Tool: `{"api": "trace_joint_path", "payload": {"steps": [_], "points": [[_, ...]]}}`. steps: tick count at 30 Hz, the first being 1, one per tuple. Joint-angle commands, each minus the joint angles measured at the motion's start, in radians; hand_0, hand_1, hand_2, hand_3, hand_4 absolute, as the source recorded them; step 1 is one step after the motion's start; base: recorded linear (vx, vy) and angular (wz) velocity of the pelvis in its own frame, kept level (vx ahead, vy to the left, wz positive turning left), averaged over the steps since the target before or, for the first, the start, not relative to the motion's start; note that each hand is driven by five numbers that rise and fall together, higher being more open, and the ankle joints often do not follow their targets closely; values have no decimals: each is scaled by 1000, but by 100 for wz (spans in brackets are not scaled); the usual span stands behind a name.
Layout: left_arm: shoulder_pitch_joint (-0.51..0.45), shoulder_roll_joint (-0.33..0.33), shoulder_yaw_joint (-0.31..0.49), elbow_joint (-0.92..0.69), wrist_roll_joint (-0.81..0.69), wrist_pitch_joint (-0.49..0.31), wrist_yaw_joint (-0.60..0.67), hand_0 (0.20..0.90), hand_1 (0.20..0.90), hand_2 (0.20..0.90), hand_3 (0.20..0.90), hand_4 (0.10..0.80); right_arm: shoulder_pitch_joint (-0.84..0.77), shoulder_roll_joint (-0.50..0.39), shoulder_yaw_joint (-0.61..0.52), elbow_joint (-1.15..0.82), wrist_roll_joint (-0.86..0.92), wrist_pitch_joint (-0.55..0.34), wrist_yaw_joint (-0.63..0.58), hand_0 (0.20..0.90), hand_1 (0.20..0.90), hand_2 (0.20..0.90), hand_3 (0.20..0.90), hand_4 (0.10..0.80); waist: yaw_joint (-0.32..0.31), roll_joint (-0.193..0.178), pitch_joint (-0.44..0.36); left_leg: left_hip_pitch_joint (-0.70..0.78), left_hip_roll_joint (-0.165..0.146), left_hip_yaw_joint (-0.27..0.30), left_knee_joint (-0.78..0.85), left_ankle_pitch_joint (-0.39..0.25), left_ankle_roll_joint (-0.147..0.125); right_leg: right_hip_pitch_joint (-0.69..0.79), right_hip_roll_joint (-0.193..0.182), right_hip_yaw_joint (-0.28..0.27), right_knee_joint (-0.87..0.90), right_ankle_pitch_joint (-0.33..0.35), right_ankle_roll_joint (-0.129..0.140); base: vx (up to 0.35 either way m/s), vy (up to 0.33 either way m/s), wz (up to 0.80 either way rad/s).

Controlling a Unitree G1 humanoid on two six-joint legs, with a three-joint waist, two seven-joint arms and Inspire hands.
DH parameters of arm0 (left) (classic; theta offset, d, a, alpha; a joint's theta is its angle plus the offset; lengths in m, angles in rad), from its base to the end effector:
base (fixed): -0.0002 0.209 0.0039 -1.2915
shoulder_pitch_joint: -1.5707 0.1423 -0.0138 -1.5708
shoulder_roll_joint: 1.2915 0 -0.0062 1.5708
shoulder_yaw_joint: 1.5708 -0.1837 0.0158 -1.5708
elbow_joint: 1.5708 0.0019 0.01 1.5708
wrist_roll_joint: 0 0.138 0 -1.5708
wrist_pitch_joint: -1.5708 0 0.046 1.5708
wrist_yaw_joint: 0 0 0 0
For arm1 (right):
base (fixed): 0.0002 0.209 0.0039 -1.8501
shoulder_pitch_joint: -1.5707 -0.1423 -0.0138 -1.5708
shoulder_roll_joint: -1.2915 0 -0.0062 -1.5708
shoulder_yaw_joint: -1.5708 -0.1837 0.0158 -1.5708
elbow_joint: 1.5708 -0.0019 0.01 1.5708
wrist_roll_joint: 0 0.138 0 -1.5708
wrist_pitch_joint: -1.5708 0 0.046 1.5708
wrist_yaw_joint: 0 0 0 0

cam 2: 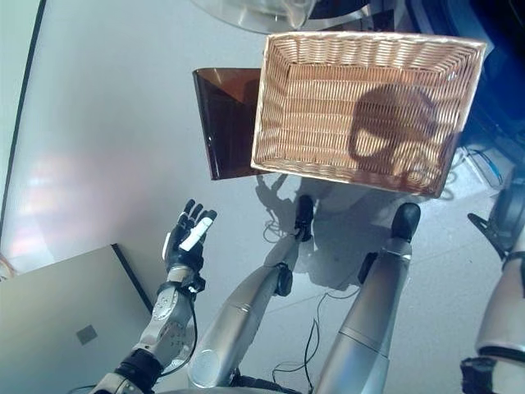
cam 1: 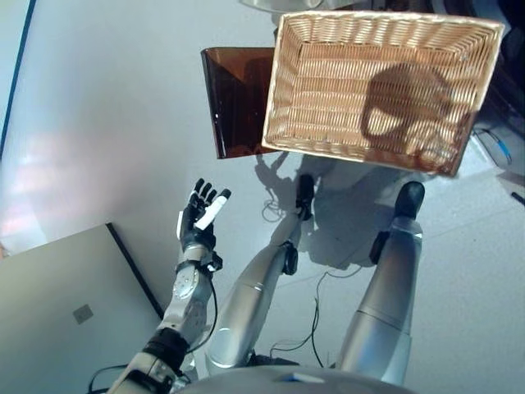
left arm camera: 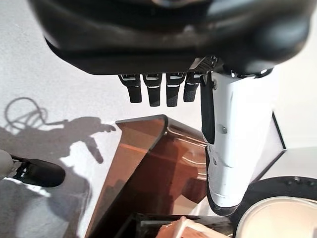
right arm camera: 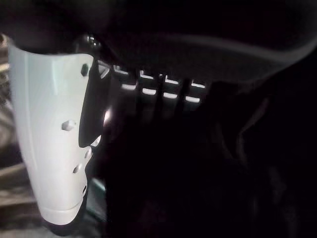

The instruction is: Pick up the clothes and place them into the washing machine

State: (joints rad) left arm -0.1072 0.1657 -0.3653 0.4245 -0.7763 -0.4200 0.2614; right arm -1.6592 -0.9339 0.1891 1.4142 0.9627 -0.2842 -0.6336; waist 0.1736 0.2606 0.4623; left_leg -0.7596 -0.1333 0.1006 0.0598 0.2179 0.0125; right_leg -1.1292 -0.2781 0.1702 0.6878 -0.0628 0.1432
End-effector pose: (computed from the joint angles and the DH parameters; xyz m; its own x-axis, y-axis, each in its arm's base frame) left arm 0.2056 0.1331 -0.0043 0.9787 0.1426 -0.1477 -0.1969 0.8558 -0.4784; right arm 0.2951 -0.3388 0.3781 0.3210 -0.9331 0.1622 0.5717 0.3274 0.7523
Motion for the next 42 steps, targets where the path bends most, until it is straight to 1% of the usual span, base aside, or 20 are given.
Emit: {"api": "trace_joint_path", "payload": {"steps": [1, 2, 4, 8, 12, 14, 17, 18, 19, 20, 21, 23, 25, 31, 37, 39, 40, 42], "points": [[28, 81, 92, -46, 20, -77, 27, 900, 900, 900, 900, 800, -145, -138, 231, -132, -126, -59, -7, 900, 900, 900, 900, 800, -31, 84, 41, -80, 81, 3, 31, -34, -110, 73, 73, -32, 18, -128, -45, -9, 5, -4], [28, 81, 92, -46, 20, -77, 27, 900, 900, 900, 900, 800, -145, -138, 231, -132, -126, -59, -7, 900, 900, 900, 900, 800, -31, 84, 41, -80, 81, 3, 31, -34, -110, 73, 73, -32, 18, -128, -45, -23, 6, -5], [26, 85, 96, -47, 16, -78, 27, 900, 900, 900, 900, 800, -137, -128, 237, -119, -180, -33, -43, 900, 900, 900, 900, 800, -32, 74, 39, -77, 82, 5, 30, -35, -110, 81, 76, -37, 3, -121, -45, -34, 14, -4], [30, 90, 97, -63, 20, -79, 30, 900, 900, 900, 900, 800, -114, -120, 239, -109, -241, -4, -76, 900, 900, 900, 900, 800, -27, 73, 36, -75, 82, 4, 30, -34, -109, 90, 74, -44, -9, -114, -46, -10, 10, -2], [31, 94, 105, -67, 33, -81, 37, 900, 900, 900, 900, 800, -74, -110, 244, -101, -362, 44, -135, 900, 900, 900, 900, 800, -22, 72, 34, -73, 80, 5, 30, -32, -107, 96, 74, -44, -18, -107, -45, -10, 25, -2], [27, 97, 109, -72, 41, -83, 42, 900, 900, 900, 900, 800, -59, -108, 270, -88, -474, 95, -190, 900, 900, 900, 900, 800, -15, 74, 29, -72, 79, 4, 29, -31, -107, 100, 76, -46, -24, -105, -45, 0, 0, 0], [23, 101, 120, -88, 59, -90, 49, 900, 900, 900, 900, 800, -38, -119, 330, -76, -672, 200, -256, 900, 900, 900, 900, 800, -4, 76, 20, -74, 76, 2, 26, -25, -105, 102, 76, -47, -31, -98, -44, -7, 10, -1], [21, 104, 119, -90, 62, -93, 50, 900, 900, 900, 900, 800, -47, -125, 360, -54, -727, 243, -283, 900, 900, 900, 900, 800, 1, 73, 15, -74, 75, 1, 25, -24, -104, 101, 75, -48, -34, -95, -43, -27, 43, -3], [11, 100, 118, -88, 65, -94, 55, 900, 900, 900, 900, 800, -63, -127, 415, -21, -816, 309, -300, 900, 900, 900, 900, 800, 9, 76, 10, -74, 73, -1, 23, -21, -103, 102, 74, -48, -38, -92, -43, -23, 36, -3], [10, 97, 118, -88, 66, -94, 56, 900, 900, 900, 900, 800, -69, -126, 421, -19, -816, 310, -299, 900, 900, 900, 900, 800, 8, 78, 11, -74, 73, -2, 22, -21, -103, 102, 74, -48, -38, -92, -43, -27, 37, -1], [6, 95, 120, -88, 68, -94, 58, 900, 900, 900, 900, 800, -71, -132, 449, 3, -867, 358, -316, 900, 900, 900, 900, 800, 12, 76, 8, -74, 72, -2, 22, -19, -104, 103, 73, -49, -39, -89, -43, 0, 0, 0], [2, 88, 121, -98, 70, -92, 61, 900, 900, 900, 900, 800, -75, -137, 476, 29, -926, 417, -313, 900, 900, 900, 900, 800, 15, 77, 4, -73, 69, -6, 19, -16, -103, 105, 71, -50, -41, -85, -42, -22, 42, 1], [-5, 79, 125, -99, 73, -88, 64, 900, 900, 900, 900, 800, -71, -137, 489, 31, -975, 450, -317, 900, 900, 900, 900, 800, 15, 77, 2, -72, 67, -7, 17, -14, -102, 106, 72, -49, -45, -80, -41, -9, 22, 1], [-23, 61, 128, -79, 78, -85, 65, 900, 900, 900, 900, 800, -9, -108, 455, 45, -1025, 486, -315, 900, 900, 900, 900, 800, 13, 64, -1, -57, 65, -9, 15, -14, -100, 141, 72, -55, -80, -63, -40, -3, 26, 1], [-32, 57, 122, -56, 76, -80, 54, 900, 900, 900, 900, 800, 92, -42, 380, 40, -1071, 506, -328, 900, 900, 900, 900, 800, 6, 49, -6, -18, 66, -5, 25, -27, -97, 219, 69, -68, -152, -29, -35, 13, 49, -6], [-33, 57, 123, -58, 74, -81, 55, 900, 900, 900, 900, 800, 104, -35, 363, 35, -1072, 503, -331, 900, 900, 900, 900, 800, 5, 48, -7, -11, 66, -6, 27, -30, -96, 227, 68, -67, -158, -26, -34, 16, 48, -10], [-38, 55, 123, -52, 78, -83, 55, 900, 900, 900, 900, 800, 127, -14, 341, 33, -1074, 501, -335, 900, 900, 900, 900, 800, 4, 46, -12, 4, 64, -3, 28, -33, -97, 254, 65, -66, -180, -18, -31, 21, 69, -7], [-40, 52, 119, -46, 80, -83, 54, 900, 900, 900, 900, 800, 142, -2, 332, 39, -1080, 502, -339, 900, 900, 900, 900, 800, 7, 50, -18, 18, 62, -2, 27, -36, -95, 271, 60, -66, -194, -14, -30, 24, 84, -10]]}}
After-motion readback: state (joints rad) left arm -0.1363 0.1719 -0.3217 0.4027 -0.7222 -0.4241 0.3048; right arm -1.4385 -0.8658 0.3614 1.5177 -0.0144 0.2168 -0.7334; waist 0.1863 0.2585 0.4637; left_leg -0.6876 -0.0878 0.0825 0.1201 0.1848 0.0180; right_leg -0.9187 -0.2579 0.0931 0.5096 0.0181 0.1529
